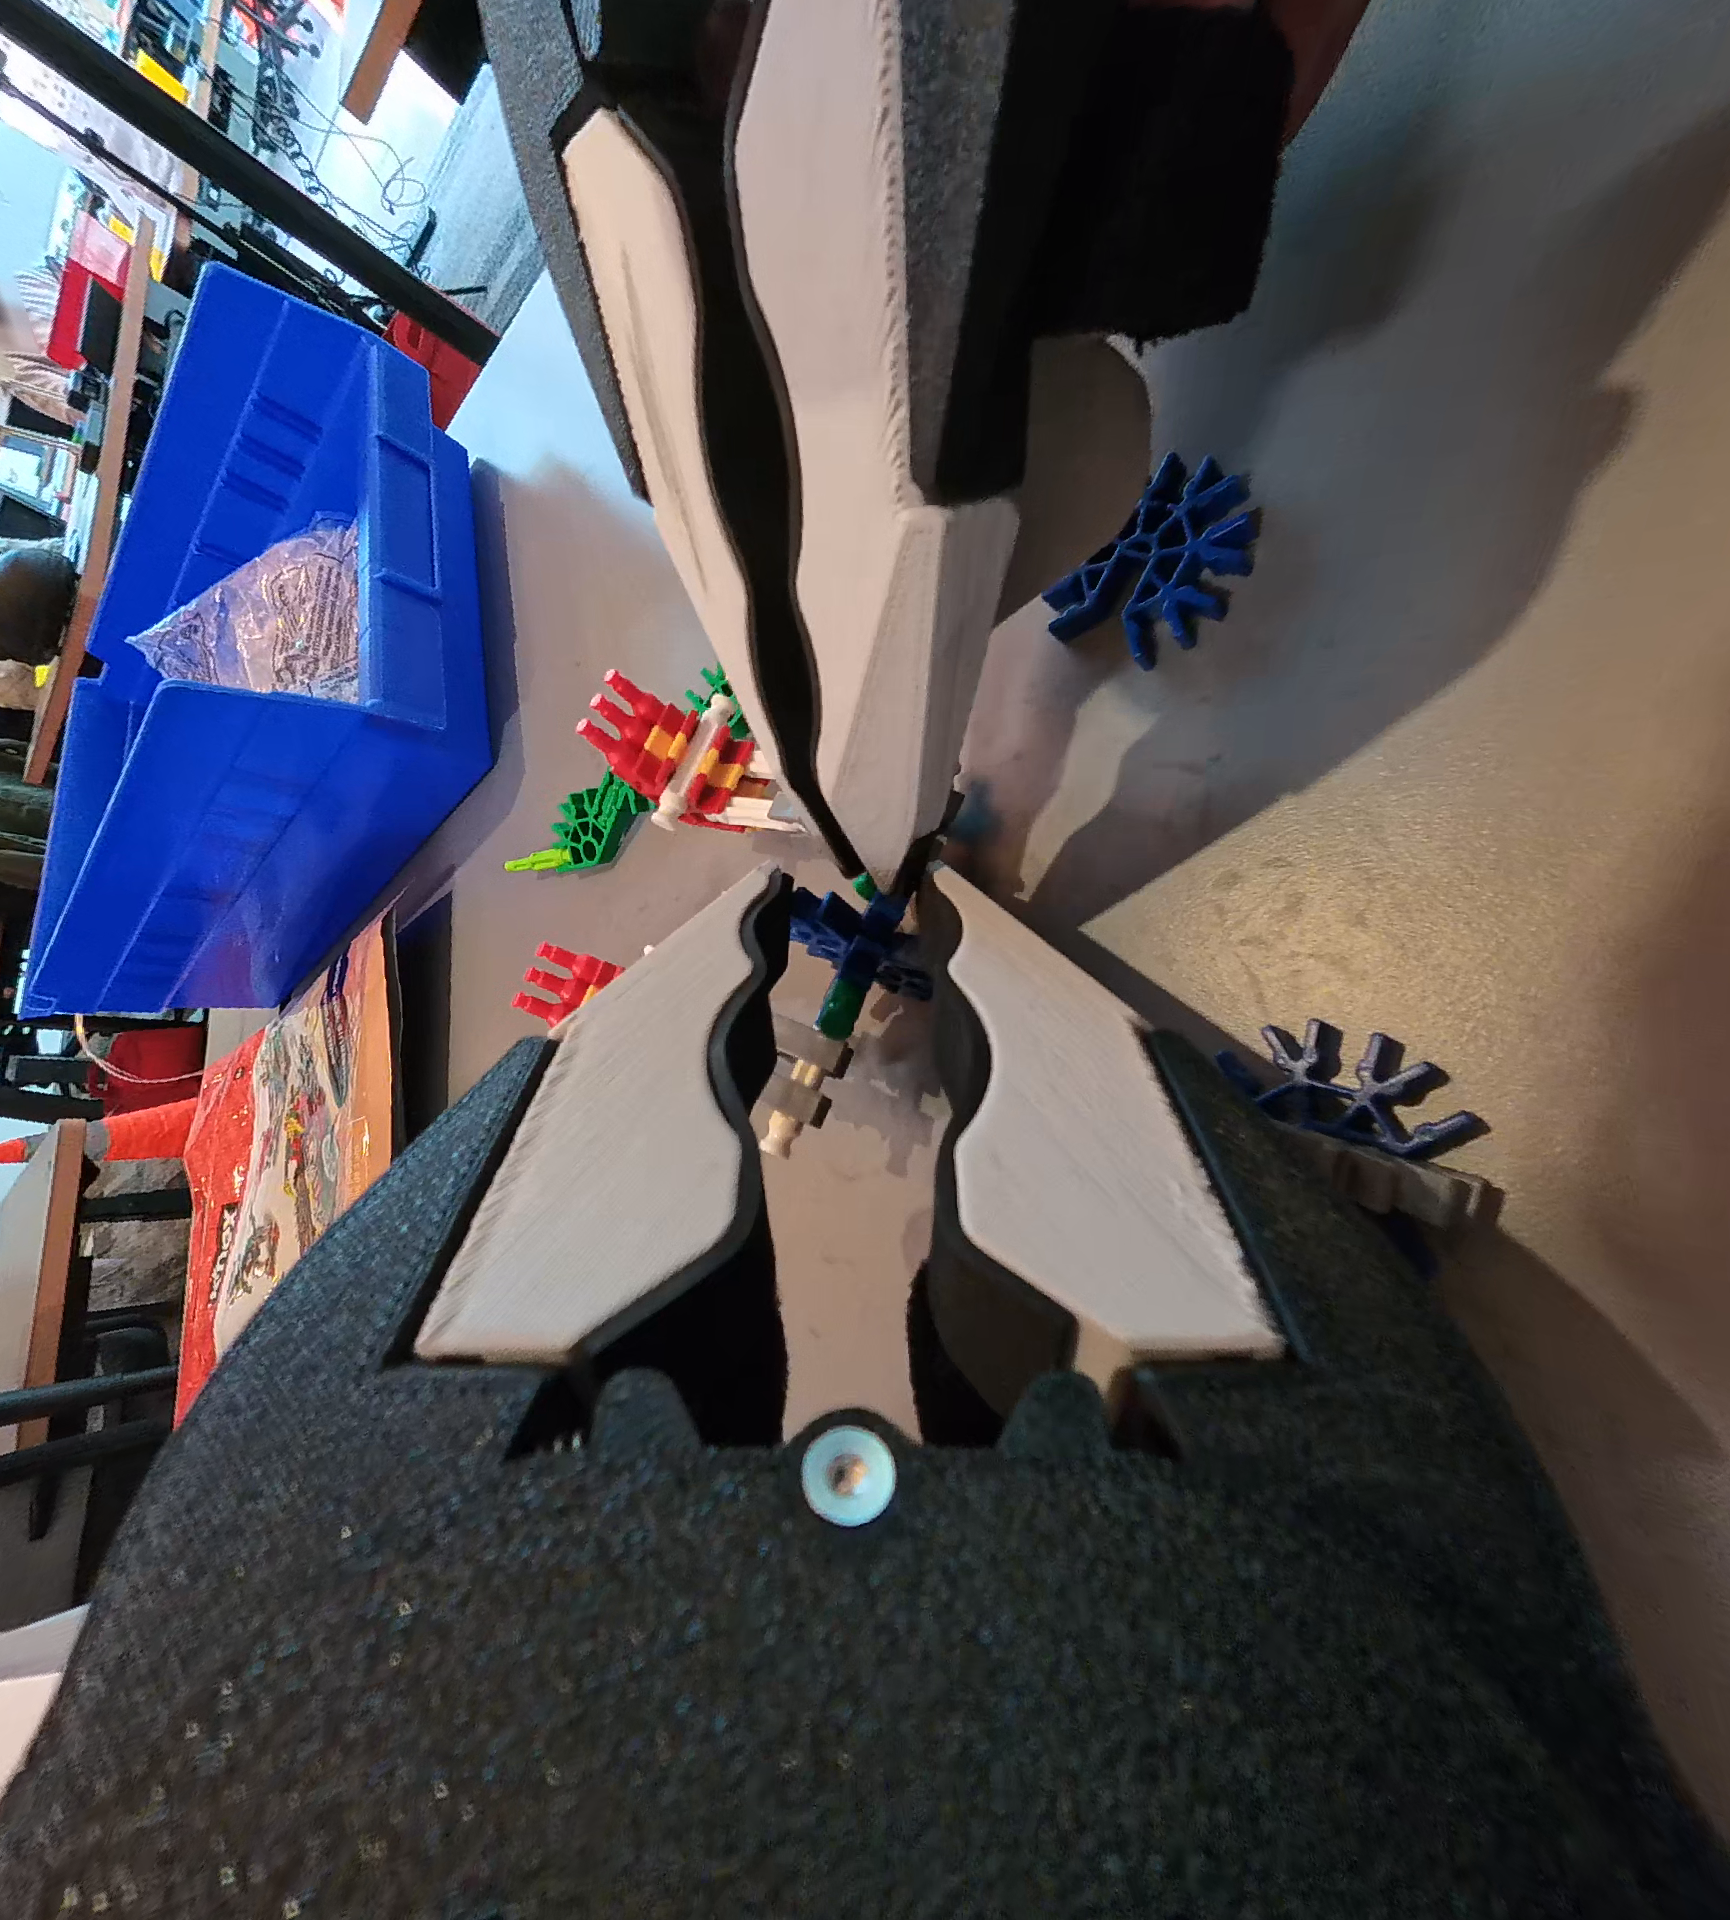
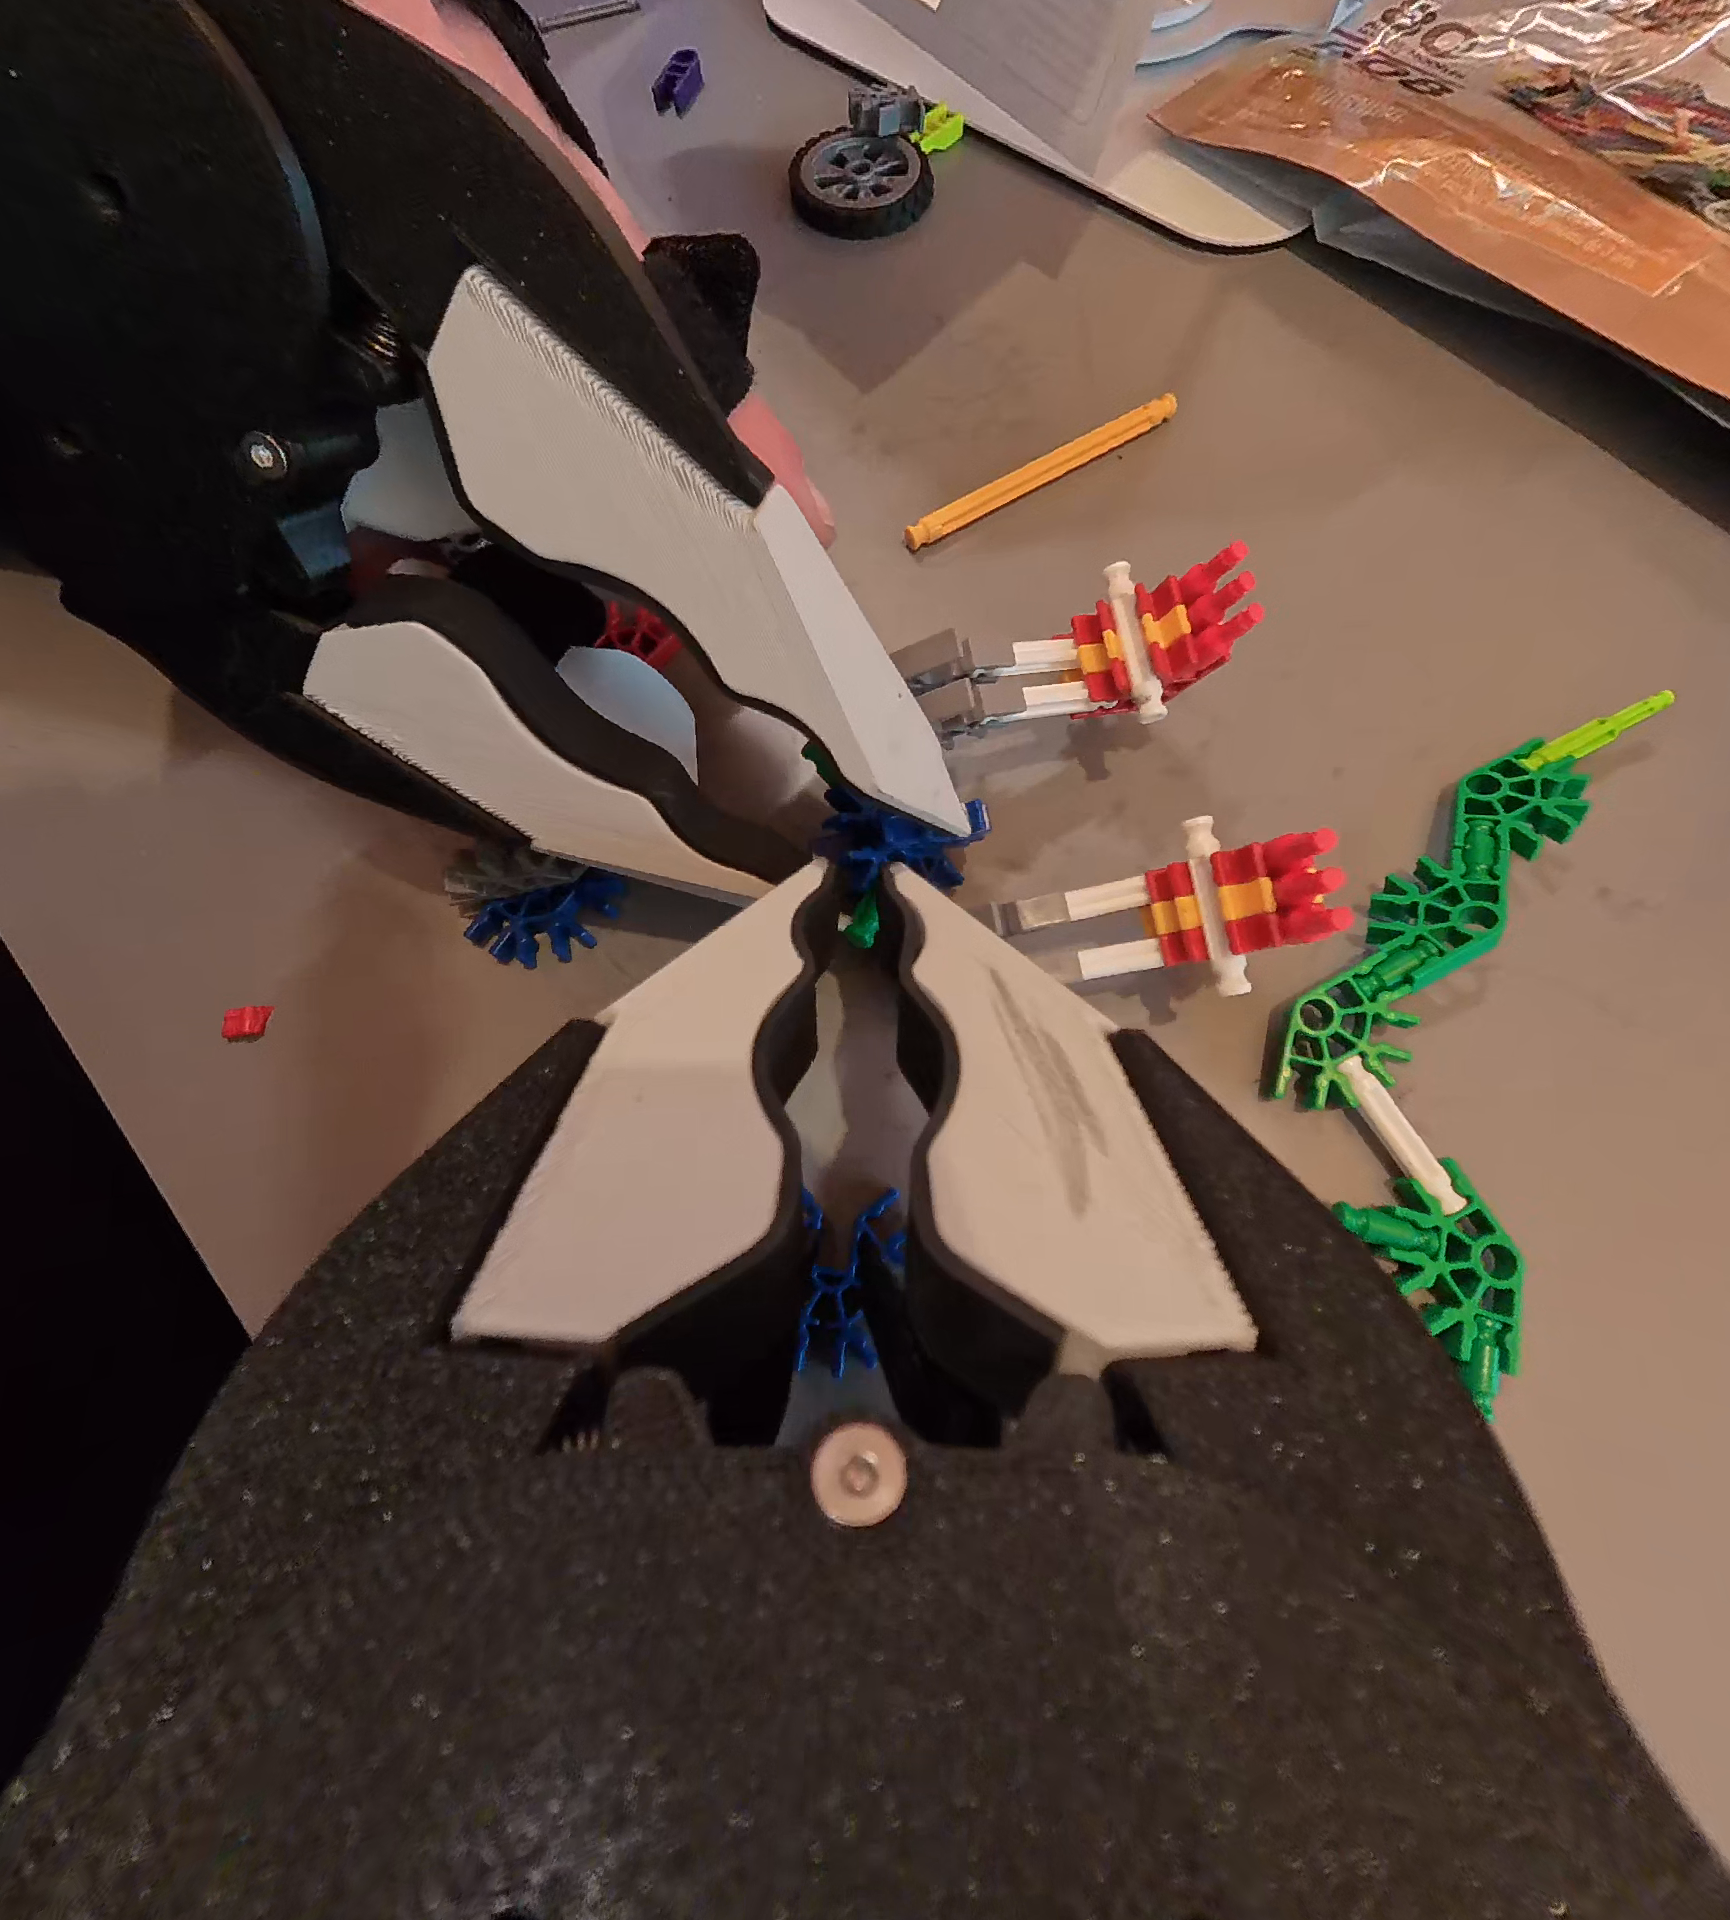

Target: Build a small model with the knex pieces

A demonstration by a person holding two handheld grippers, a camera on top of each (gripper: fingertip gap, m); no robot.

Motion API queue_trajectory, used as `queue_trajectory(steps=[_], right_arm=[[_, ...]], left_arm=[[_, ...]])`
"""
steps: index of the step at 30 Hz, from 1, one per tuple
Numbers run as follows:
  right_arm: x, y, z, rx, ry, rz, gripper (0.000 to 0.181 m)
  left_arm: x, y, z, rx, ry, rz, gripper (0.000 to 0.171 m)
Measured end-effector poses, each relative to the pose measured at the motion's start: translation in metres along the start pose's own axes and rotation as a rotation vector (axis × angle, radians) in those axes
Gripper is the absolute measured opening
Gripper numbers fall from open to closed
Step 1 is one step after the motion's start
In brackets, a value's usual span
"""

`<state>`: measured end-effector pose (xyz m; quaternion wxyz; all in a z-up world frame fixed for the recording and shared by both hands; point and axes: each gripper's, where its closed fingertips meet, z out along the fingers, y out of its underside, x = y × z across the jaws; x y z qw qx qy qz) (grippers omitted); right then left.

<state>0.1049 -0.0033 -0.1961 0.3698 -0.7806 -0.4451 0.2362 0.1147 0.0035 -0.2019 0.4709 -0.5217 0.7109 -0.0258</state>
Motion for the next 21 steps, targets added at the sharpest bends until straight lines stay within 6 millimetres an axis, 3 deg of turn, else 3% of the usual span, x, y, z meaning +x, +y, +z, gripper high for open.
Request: queue_trajectory(steps=[21], right_arm=[[0.0022,-0.0007,0.0011,0.053,-0.001,0.065,0.003]], left_arm=[[-0.0009,-0.0008,0.0012,0.008,-0.003,-0.004,0.023]])
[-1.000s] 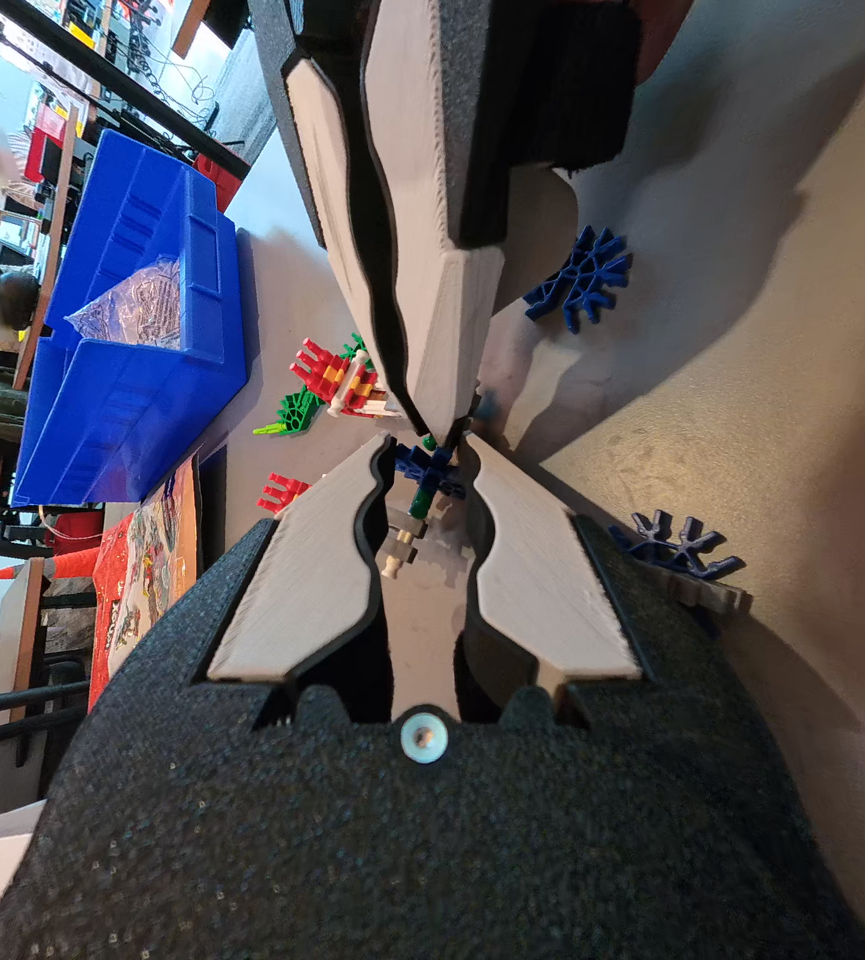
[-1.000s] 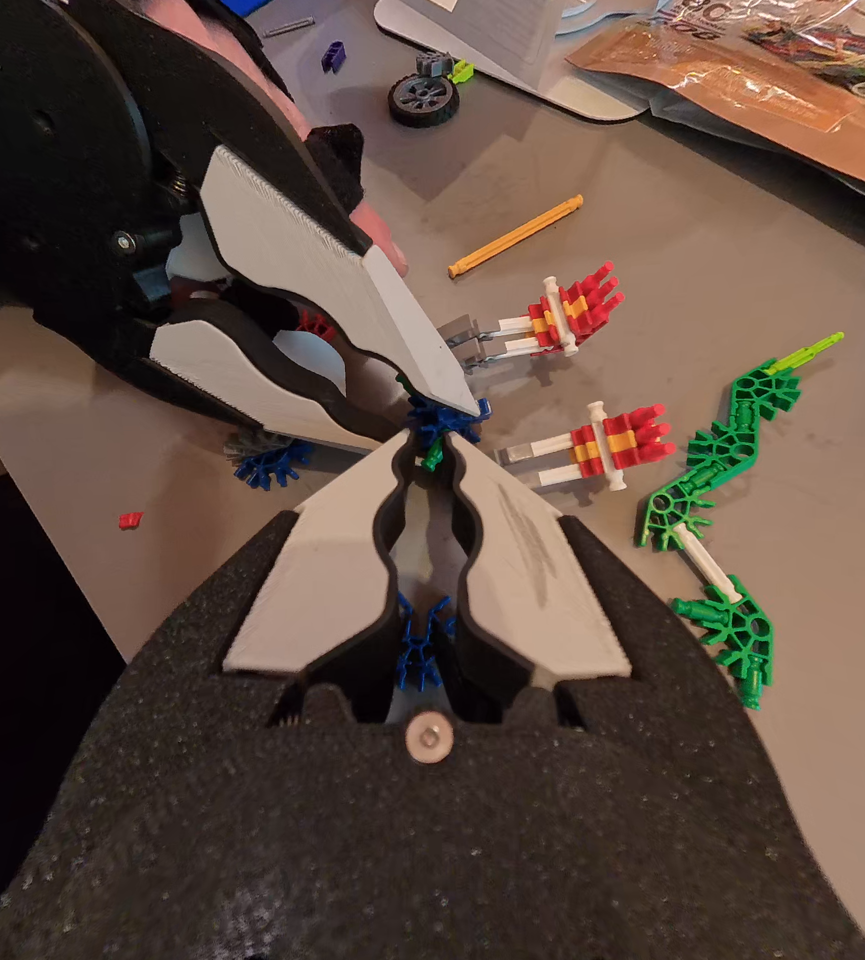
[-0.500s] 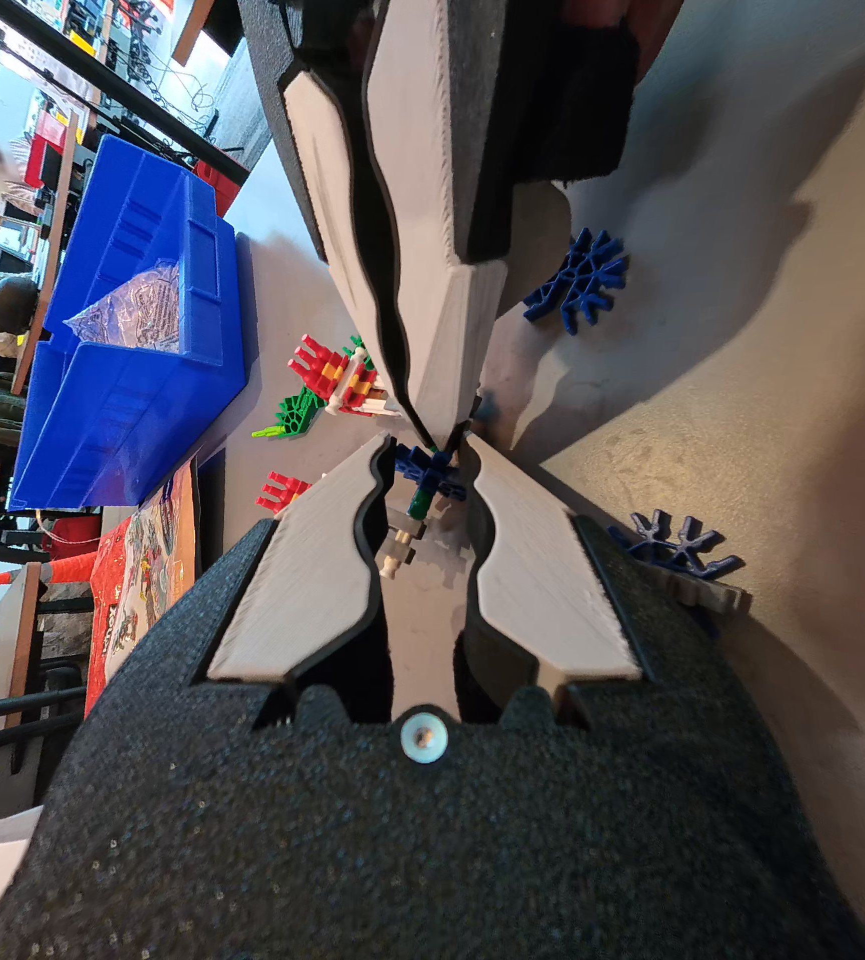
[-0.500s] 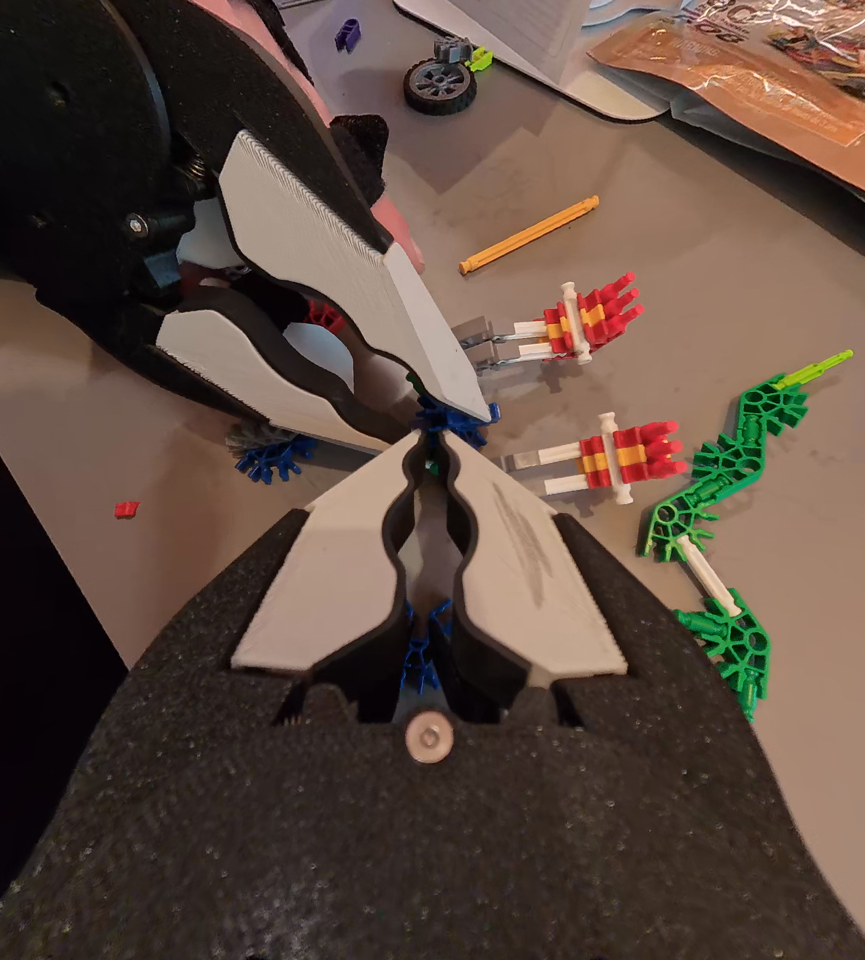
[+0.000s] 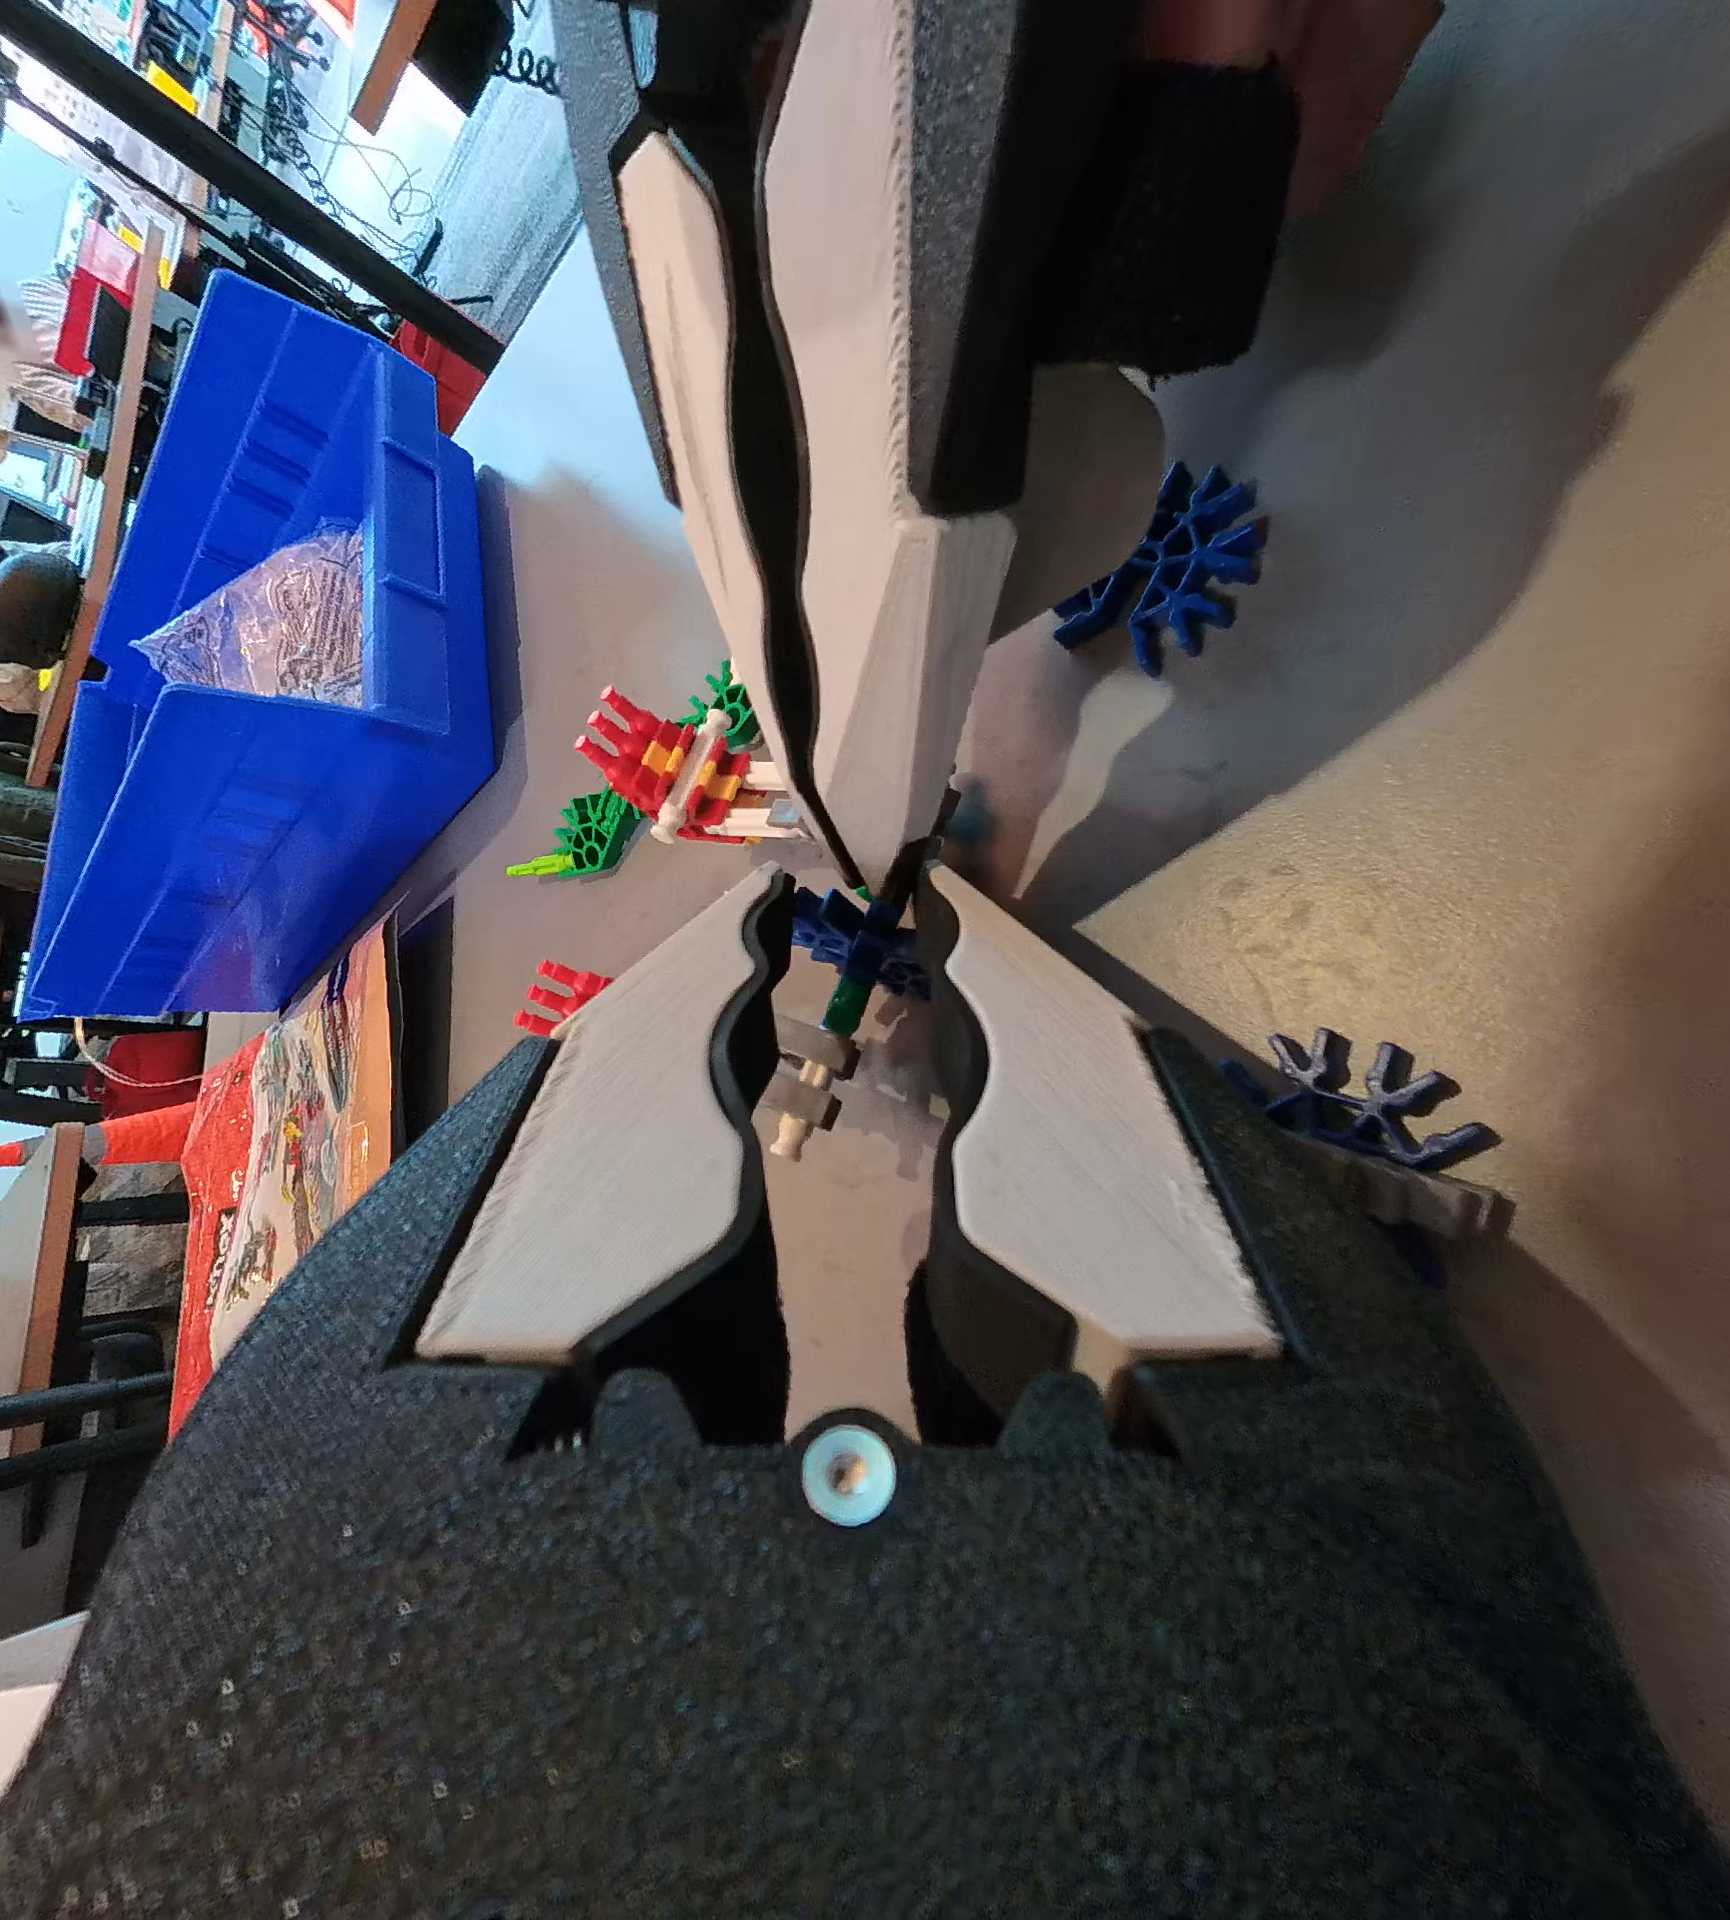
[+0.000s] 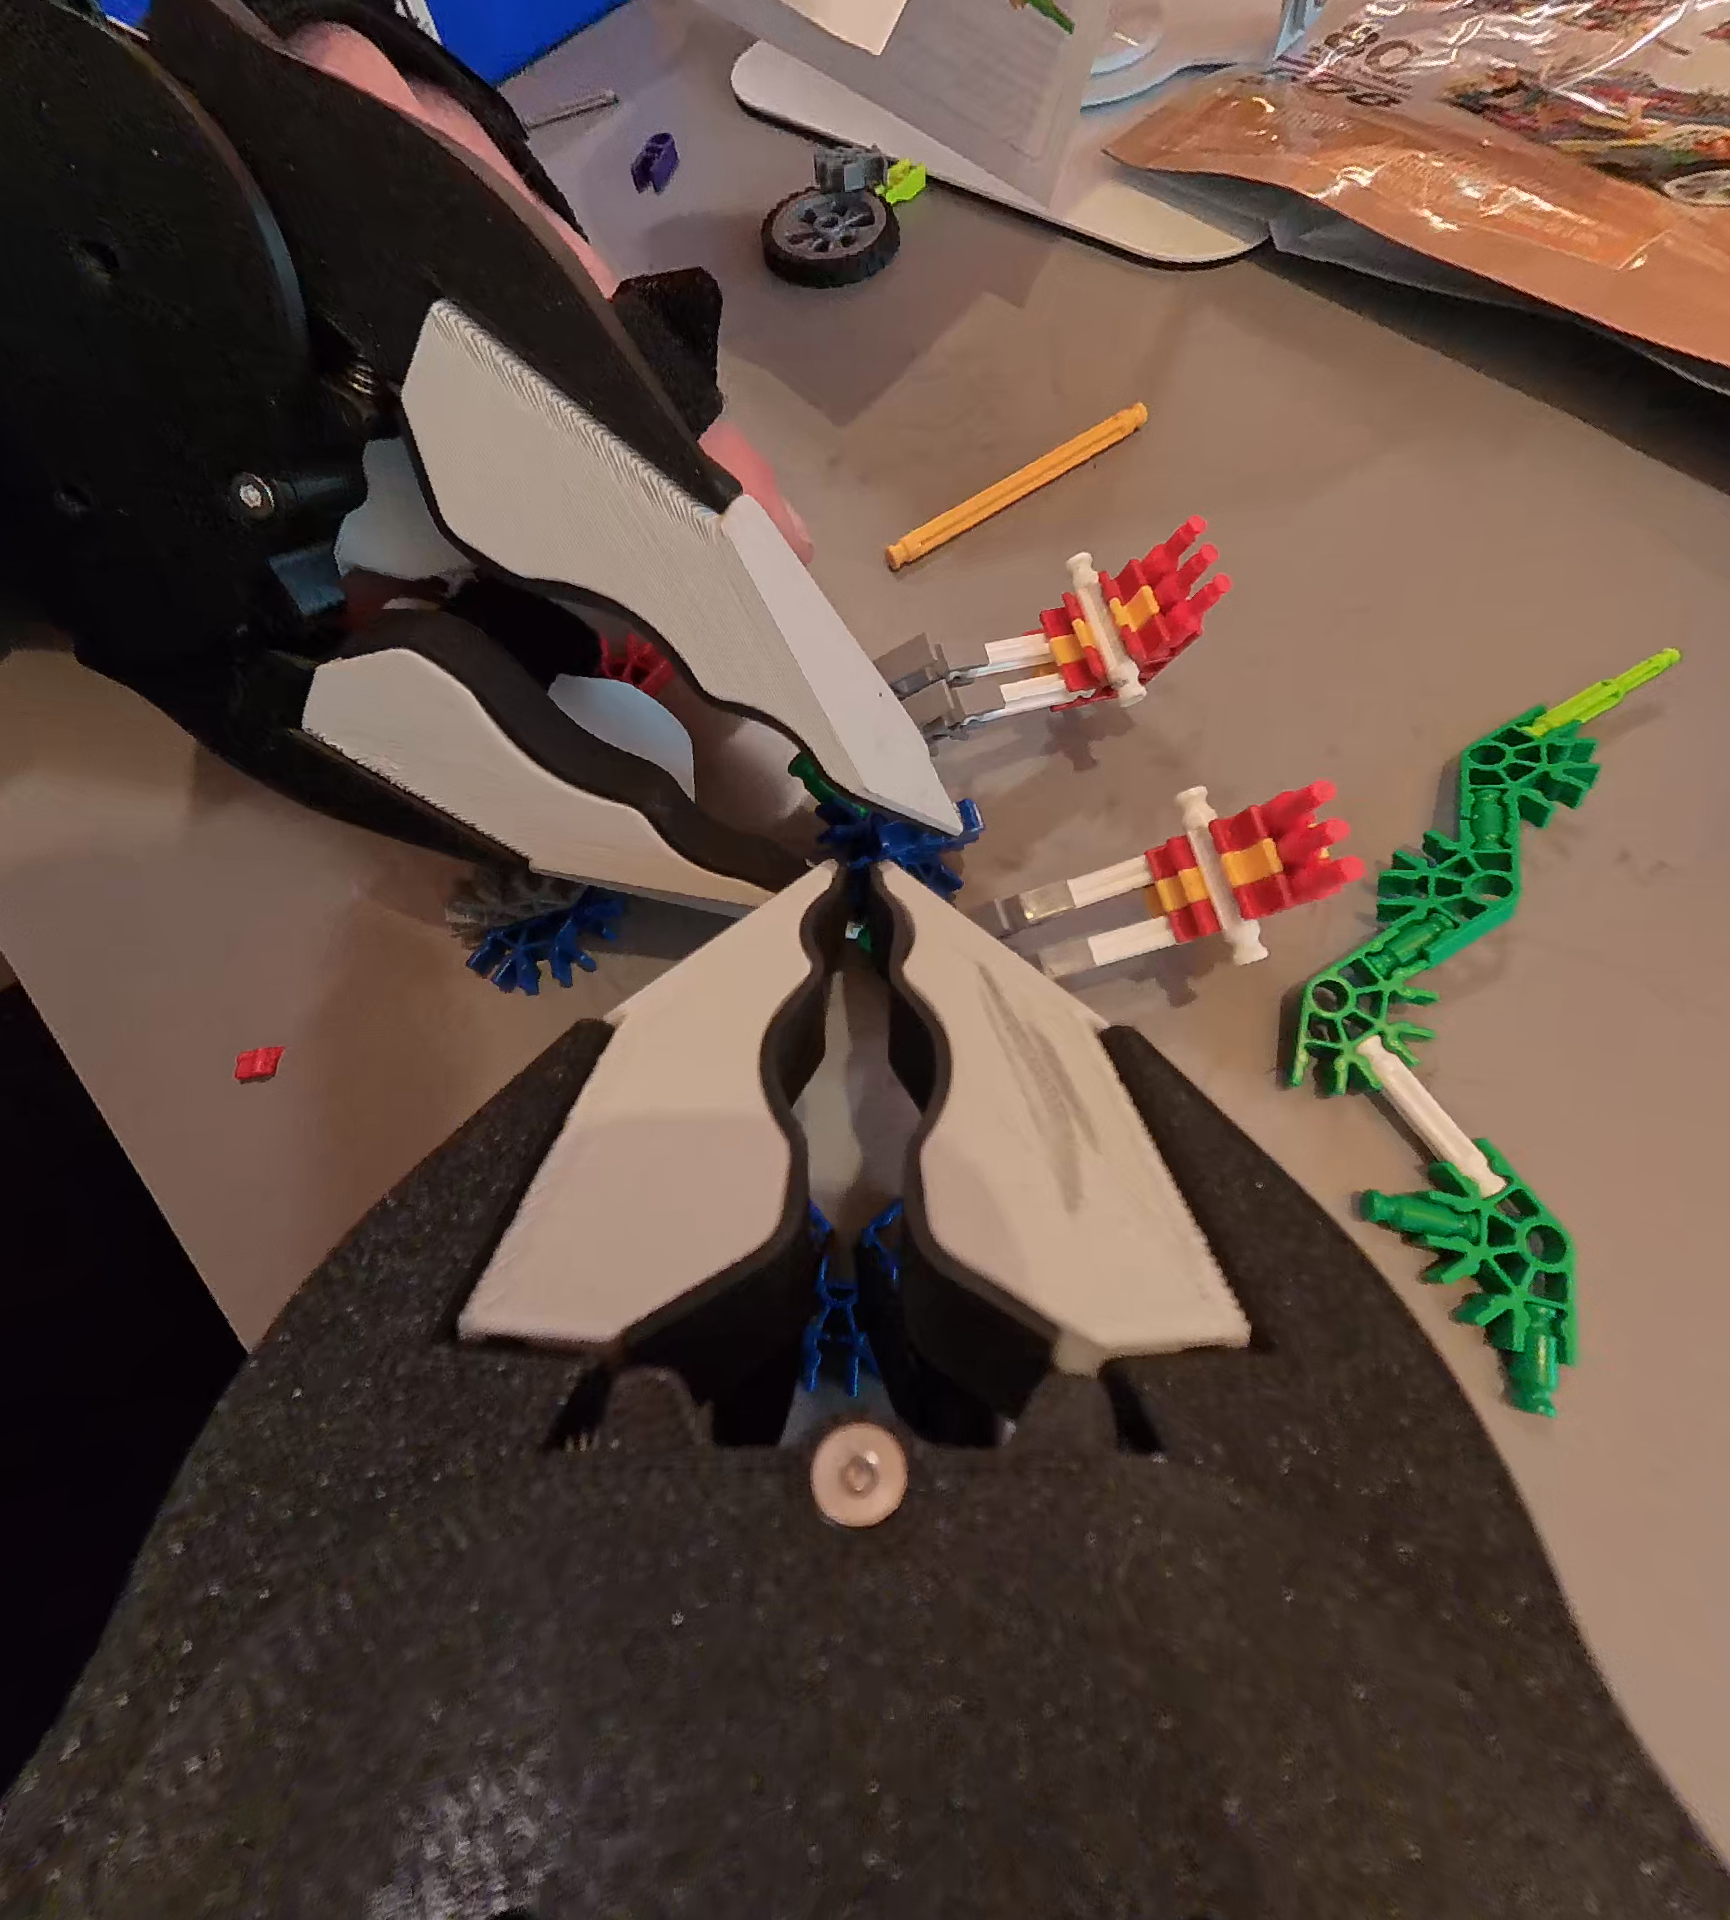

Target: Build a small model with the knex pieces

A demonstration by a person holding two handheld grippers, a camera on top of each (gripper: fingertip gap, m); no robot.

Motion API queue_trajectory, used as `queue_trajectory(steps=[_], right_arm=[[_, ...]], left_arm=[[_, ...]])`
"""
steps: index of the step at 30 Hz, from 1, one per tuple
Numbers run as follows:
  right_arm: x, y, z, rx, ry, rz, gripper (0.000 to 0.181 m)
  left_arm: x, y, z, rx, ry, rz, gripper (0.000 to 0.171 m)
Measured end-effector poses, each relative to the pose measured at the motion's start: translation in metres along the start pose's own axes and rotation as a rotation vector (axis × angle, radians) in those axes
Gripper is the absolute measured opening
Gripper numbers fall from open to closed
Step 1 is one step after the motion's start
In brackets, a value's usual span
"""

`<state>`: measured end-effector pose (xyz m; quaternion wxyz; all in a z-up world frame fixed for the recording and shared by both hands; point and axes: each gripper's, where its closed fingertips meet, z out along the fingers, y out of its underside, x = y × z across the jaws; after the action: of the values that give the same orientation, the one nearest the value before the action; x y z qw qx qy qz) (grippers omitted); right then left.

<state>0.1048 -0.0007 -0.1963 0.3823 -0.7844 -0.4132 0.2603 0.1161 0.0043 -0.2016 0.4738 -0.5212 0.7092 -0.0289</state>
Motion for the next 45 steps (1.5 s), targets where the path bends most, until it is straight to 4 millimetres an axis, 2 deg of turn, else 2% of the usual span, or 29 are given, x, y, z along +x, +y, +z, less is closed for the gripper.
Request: queue_trajectory(steps=[11,45], right_arm=[[0.0044,0.0012,-0.002,0.032,-0.04,0.118,0.003],[-0.0012,0.0079,0.0032,-0.097,-0.009,-0.135,0.005]], left_arm=[[0.0,0.0001,-0.0001,0.003,-0.001,-0.002,0.023],[0.0031,-0.0012,0.0007,0.013,-0.014,0.044,0.022]])
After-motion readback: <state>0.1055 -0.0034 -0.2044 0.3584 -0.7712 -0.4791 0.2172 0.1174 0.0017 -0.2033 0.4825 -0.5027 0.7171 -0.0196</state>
